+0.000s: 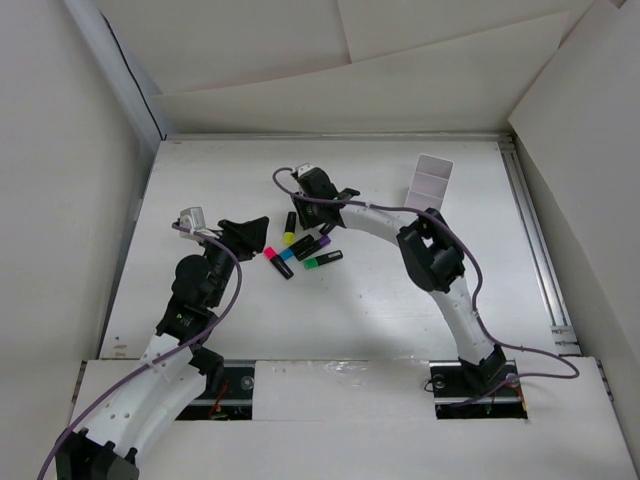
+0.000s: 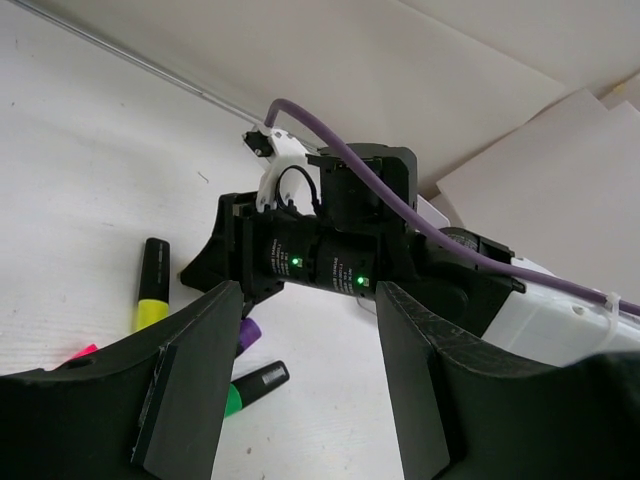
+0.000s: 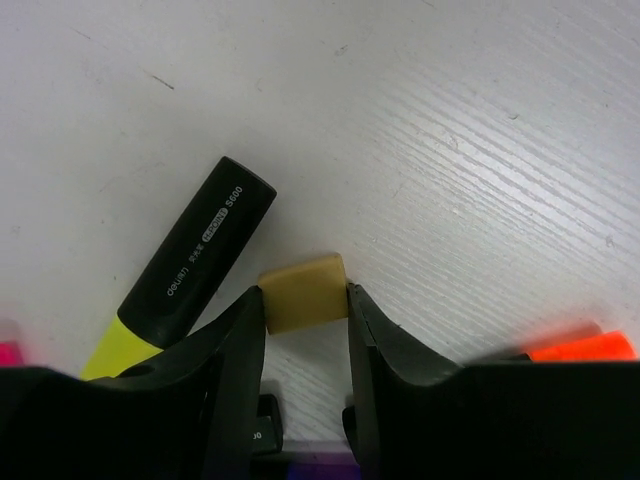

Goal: Sort the stationery into containers
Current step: Pick up the stationery from the center of the board, then place the stationery in the storage box.

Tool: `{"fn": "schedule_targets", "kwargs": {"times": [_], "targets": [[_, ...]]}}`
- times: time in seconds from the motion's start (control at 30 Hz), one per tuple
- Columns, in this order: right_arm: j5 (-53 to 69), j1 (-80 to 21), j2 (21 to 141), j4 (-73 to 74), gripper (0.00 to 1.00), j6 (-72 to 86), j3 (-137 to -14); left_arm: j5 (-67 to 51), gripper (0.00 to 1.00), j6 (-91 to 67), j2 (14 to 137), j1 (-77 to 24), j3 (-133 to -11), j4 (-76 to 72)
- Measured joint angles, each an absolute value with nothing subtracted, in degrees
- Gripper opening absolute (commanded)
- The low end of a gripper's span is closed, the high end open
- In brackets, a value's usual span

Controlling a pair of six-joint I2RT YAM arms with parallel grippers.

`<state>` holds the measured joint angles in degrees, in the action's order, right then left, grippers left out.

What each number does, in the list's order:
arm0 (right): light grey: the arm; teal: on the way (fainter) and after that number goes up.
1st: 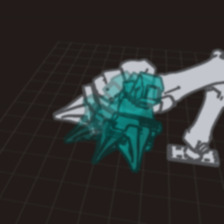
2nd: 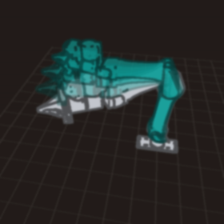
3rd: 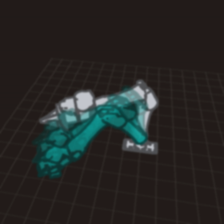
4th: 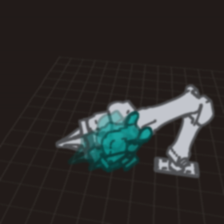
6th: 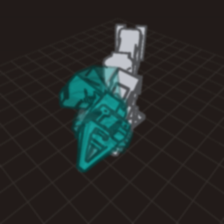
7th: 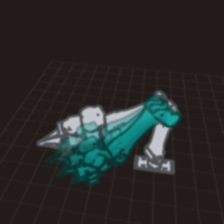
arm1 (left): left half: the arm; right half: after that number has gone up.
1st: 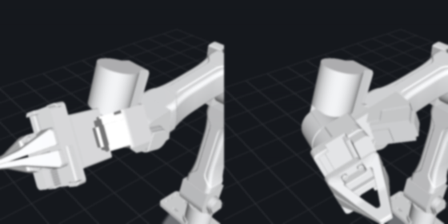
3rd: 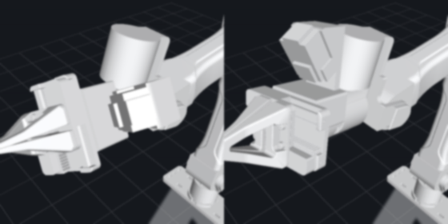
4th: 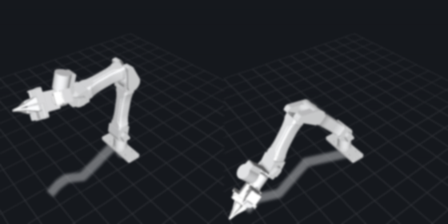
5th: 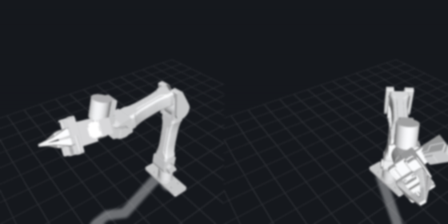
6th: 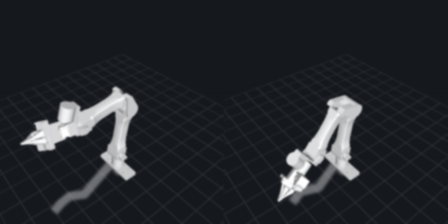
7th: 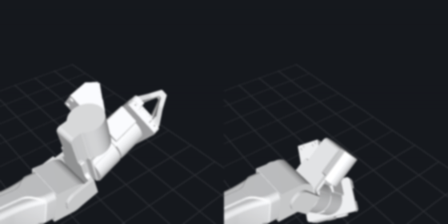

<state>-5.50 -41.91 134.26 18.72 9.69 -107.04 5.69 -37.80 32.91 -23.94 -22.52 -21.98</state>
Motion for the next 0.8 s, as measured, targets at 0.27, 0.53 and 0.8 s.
{"fn": "schedule_targets", "kwargs": {"times": [0.27,0.53,0.8], "targets": [[-2.5,-37.9,126.9,14.4,0.1,13.6,-97.1,5.4,0.53,-37.8,33.7,-23.9,-22.5,-22.0],[-4.1,-21.0,106.5,6.1,0.1,23.0,-85.1,4.4,0.54,-37.8,35.6,-23.9,-22.5,-22.1],[-10.6,-7.3,99.2,1.9,0.1,30.2,-78.8,3.4,0.54,-37.8,36.7,-23.9,-22.5,-22.3]]}}
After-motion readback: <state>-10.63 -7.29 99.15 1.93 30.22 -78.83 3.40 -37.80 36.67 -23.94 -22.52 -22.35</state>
